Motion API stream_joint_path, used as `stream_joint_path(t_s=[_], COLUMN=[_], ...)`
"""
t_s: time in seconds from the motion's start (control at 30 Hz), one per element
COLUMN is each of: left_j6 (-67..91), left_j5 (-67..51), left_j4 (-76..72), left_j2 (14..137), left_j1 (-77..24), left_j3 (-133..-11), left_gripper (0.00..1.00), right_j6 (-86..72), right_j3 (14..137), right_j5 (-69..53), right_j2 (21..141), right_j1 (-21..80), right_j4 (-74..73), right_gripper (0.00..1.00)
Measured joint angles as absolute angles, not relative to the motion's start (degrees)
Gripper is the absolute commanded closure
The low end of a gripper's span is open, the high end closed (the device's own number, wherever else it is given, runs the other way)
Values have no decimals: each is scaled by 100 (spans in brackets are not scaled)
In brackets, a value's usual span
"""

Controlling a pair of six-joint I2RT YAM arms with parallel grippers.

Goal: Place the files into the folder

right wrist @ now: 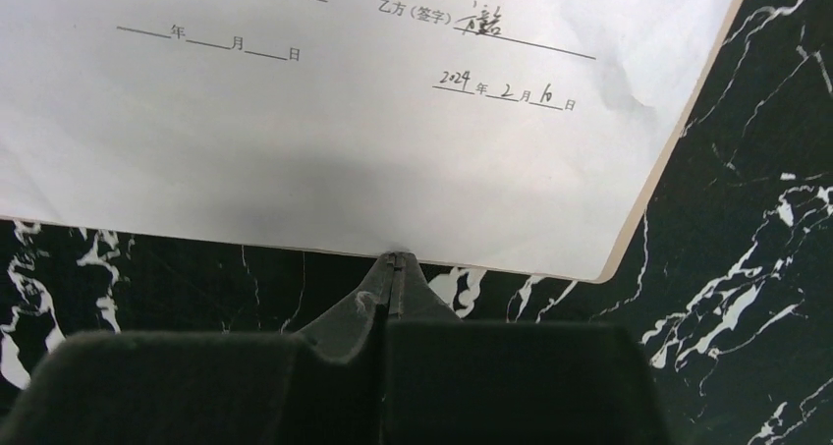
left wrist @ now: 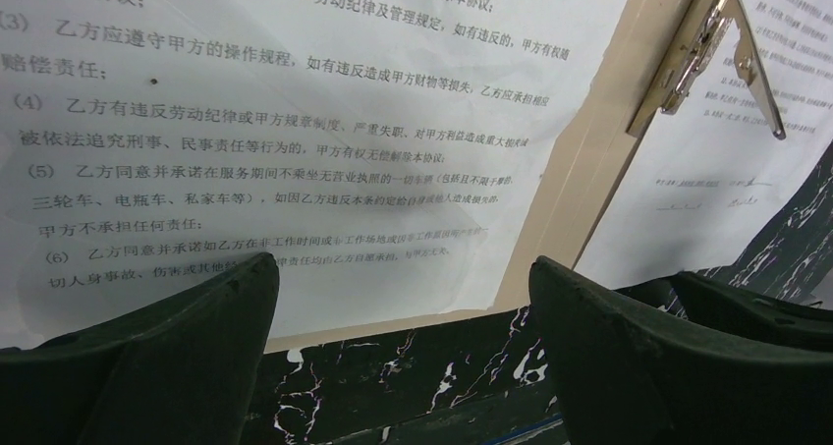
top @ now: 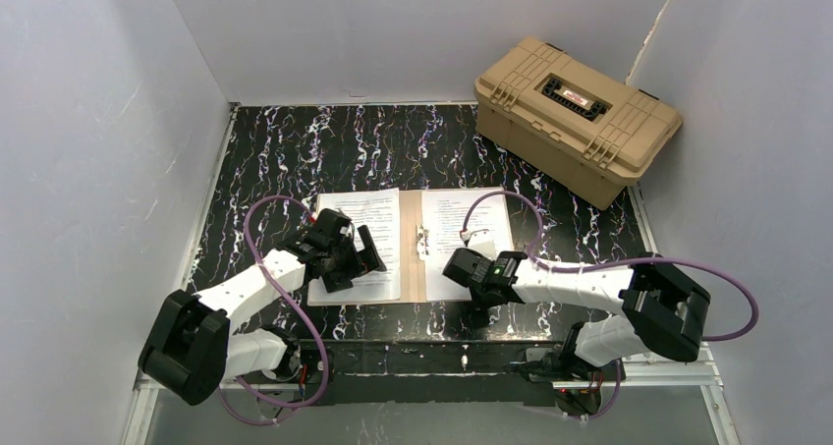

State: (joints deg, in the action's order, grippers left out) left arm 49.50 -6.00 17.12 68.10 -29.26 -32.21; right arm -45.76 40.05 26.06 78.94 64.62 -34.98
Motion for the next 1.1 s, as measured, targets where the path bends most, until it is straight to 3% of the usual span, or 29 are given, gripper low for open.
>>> stream_joint_path(t_s=[0.6,0.93,1.1], left_j6=[4917,5118,4797], left_j5=[-711,-753,-316], left_j4=[1734,1793,2515], left_j2=[6834,6707,6643], left_j1=[-3052,-3601,-3618], left_j3=[-3234,-3199,-3833], left_gripper=[2,2,2], right_j6=[-3509,-3096,-2847], right_j3=[4580,4834,5474], right_j5=[2217,1977,1835], right_j2=[8643,8737,8731], right_j1=[4993,4624,4609], right_j4=[-2556,-2888,-3361], right_gripper=[99,99,95])
